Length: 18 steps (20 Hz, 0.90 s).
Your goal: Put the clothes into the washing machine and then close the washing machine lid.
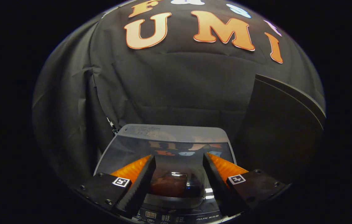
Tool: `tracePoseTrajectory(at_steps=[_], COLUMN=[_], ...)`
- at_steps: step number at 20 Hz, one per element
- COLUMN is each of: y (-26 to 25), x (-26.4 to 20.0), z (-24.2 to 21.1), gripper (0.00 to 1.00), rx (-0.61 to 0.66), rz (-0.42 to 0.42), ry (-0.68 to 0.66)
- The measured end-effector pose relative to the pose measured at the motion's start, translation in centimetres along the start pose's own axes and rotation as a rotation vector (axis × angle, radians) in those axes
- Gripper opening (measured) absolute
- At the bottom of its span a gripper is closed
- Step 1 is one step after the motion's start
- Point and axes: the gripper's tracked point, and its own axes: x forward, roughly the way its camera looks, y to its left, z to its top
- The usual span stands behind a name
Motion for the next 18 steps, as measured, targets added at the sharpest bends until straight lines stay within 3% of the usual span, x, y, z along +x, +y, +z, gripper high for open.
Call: tracePoseTrajectory(at_steps=[6,18], y=[1.0,0.6], x=[-3.3,-17.6], z=[4.9,14.5], gripper=[0.99,0.98], rx=[0.023,0.063], rz=[0.036,0.07], ry=[-0.096,-0.364])
